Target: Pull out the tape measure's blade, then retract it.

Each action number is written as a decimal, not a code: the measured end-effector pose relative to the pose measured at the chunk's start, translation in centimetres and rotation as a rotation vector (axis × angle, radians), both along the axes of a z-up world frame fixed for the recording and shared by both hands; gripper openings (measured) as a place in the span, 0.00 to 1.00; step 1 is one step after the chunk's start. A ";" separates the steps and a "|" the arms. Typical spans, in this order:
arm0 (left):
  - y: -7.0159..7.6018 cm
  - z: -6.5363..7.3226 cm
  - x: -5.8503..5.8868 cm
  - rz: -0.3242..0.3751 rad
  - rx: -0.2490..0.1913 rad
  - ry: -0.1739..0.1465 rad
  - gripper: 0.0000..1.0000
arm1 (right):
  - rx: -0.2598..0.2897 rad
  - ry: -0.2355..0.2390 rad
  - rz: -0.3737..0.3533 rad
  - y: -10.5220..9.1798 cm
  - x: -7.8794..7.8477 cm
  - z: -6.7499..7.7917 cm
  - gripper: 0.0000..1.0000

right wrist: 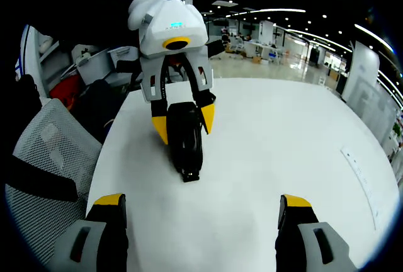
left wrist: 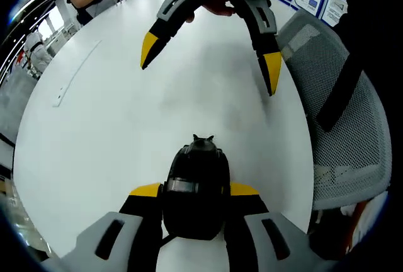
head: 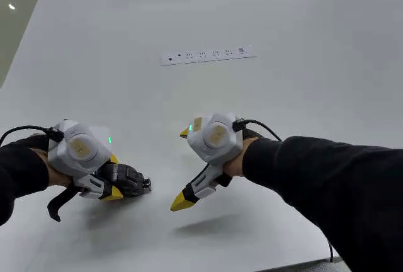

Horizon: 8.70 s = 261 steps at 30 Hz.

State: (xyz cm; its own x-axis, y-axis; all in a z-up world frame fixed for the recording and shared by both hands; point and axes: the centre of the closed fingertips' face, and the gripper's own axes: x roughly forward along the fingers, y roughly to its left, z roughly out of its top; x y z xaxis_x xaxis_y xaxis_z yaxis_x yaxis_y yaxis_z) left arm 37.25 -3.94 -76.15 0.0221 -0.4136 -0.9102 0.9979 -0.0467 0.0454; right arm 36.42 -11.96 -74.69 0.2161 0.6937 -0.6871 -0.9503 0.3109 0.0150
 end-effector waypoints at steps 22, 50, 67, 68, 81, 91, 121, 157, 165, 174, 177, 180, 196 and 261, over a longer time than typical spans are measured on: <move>0.1 -0.3 0.2 0.014 0.015 -0.020 0.31 | -0.023 0.002 0.060 2.7 0.4 -1.8 0.57; 0.2 -0.6 0.4 0.026 -0.018 -0.027 0.31 | -0.110 0.012 0.182 5.2 -0.3 -4.6 0.09; 0.2 -0.6 0.5 0.023 -0.008 -0.035 0.30 | -0.137 0.039 0.165 3.8 -0.3 -4.7 0.08; 0.2 -0.6 0.5 0.025 -0.008 -0.034 0.30 | -0.137 0.040 0.164 3.7 -0.3 -4.7 0.08; 0.2 -0.6 0.5 0.033 -0.010 -0.028 0.31 | -0.144 0.063 0.115 3.9 -0.3 -4.8 0.11; 0.3 -0.5 0.4 0.037 -0.017 -0.032 0.31 | -0.128 0.030 0.134 4.8 -0.2 -4.8 0.11; 0.3 -0.6 0.6 0.049 -0.025 -0.027 0.30 | -0.148 0.037 0.125 2.1 0.0 -4.7 0.10; 0.2 -0.3 0.4 0.055 -0.026 -0.026 0.31 | -0.168 0.052 0.098 0.0 0.0 -4.8 0.09; 0.2 -0.3 0.4 0.056 -0.027 -0.027 0.31 | -0.165 0.061 0.087 -0.5 -0.1 -4.8 0.09; 0.3 -0.5 0.6 0.056 -0.030 -0.027 0.31 | -0.178 0.064 0.090 -1.1 -0.2 -4.8 0.09; 0.3 -0.5 0.6 0.056 -0.031 -0.026 0.31 | -0.177 0.064 0.088 -1.3 -0.2 -4.8 0.09; 0.3 -0.5 0.7 0.055 -0.033 -0.025 0.31 | -0.175 0.065 0.084 -1.5 -0.3 -4.8 0.09; 0.2 -0.6 0.7 0.053 -0.032 -0.021 0.31 | -0.175 0.075 0.073 -2.5 -0.5 -4.9 0.09; 0.3 -0.6 0.7 0.059 -0.033 -0.026 0.30 | -0.207 0.095 0.054 -6.1 -1.1 -4.7 0.09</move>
